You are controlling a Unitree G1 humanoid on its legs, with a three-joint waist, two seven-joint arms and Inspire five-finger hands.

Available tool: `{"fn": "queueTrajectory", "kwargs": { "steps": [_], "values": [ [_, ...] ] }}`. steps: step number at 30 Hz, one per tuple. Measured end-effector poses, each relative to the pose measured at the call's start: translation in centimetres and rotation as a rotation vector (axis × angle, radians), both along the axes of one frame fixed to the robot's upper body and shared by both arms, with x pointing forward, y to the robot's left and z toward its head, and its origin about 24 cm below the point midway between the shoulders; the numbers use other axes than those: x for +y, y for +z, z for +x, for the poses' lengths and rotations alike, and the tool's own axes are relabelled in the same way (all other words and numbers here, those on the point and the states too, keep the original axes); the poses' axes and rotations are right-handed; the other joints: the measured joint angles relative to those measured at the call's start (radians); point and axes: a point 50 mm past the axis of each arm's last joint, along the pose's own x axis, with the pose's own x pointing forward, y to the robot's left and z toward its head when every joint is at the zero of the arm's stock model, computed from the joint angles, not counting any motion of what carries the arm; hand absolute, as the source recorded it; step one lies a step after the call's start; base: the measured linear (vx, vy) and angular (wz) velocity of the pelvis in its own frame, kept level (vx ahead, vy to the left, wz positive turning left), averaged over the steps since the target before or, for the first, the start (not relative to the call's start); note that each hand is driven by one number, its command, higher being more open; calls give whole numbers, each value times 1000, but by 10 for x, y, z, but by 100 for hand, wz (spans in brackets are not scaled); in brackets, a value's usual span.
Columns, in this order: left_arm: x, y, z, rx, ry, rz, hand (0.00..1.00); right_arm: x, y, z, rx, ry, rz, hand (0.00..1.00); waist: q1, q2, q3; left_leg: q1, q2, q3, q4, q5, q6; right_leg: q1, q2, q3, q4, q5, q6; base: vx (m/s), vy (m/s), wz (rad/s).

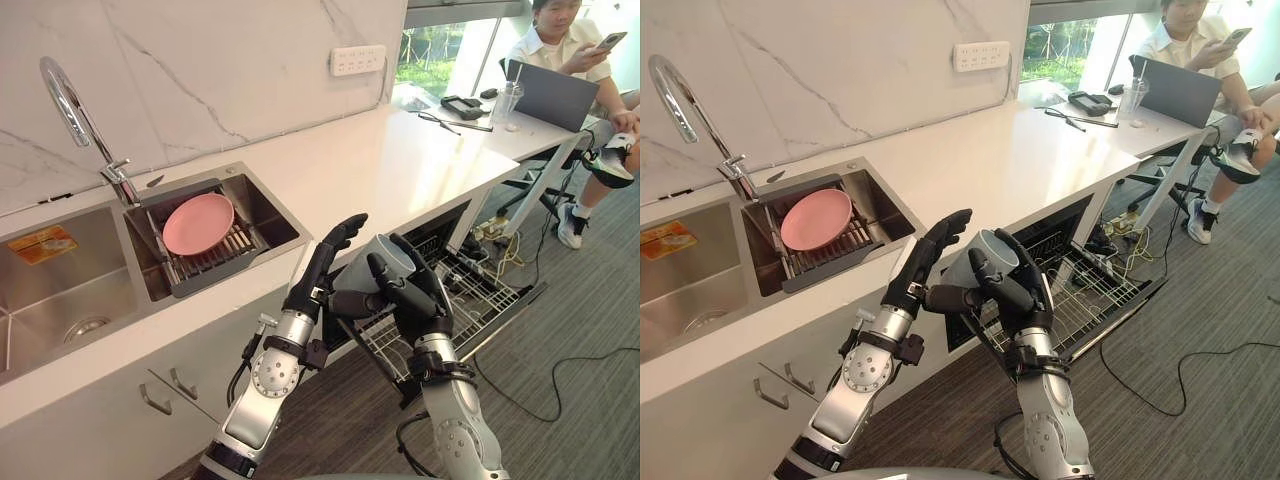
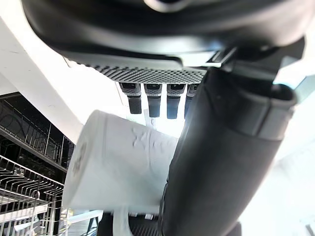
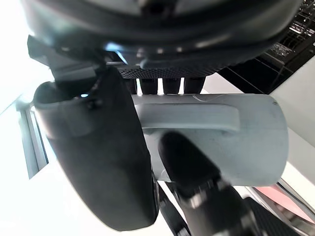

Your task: Walk over to the sink, pick up the cup, carry it to the dishwasher, place the cup inside the dishwasher, then close the dishwasher door

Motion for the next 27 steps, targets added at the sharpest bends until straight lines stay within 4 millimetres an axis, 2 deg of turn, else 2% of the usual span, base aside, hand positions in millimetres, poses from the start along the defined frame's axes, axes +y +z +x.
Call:
{"fn": "queueTrajectory", "kwargs": {
  "steps": [4, 7, 15, 20, 27],
  "values": [
    [32, 4, 7, -4, 183, -82, 90, -27, -3, -4, 30, -130, -24, 30, 0, 0, 2, 0, 1, 0, -2, 0, 0, 0, 0, 0, -2, 0, 0, 0, 0, 0],
    [45, 3, 2, 7, 237, -124, 90, -40, -5, -8, 47, -190, -62, 30, 0, 0, 3, 0, 1, 0, -5, 0, 0, 0, 0, 0, -6, 0, 0, 0, 0, 0],
    [42, -16, -14, 123, 184, -240, 90, -44, -2, -8, 49, -232, -132, 30, 0, 0, 23, 0, 3, 0, -9, -2, -3, 3, -2, -2, -15, 0, 1, 0, 0, 0],
    [45, -36, -29, 232, 163, -310, 90, -54, -1, -12, 58, -289, -191, 30, 1, 3, 36, -1, 3, 0, -9, -4, -5, 3, -3, -2, -15, -1, 2, 0, 0, 0],
    [47, -84, -53, 480, 142, -373, 90, -63, -11, -24, 135, -320, -322, 30, 3, 9, 41, -1, 2, -2, -9, -4, -5, 4, -4, -5, -15, -3, 4, 0, 0, 0]
  ]
}}
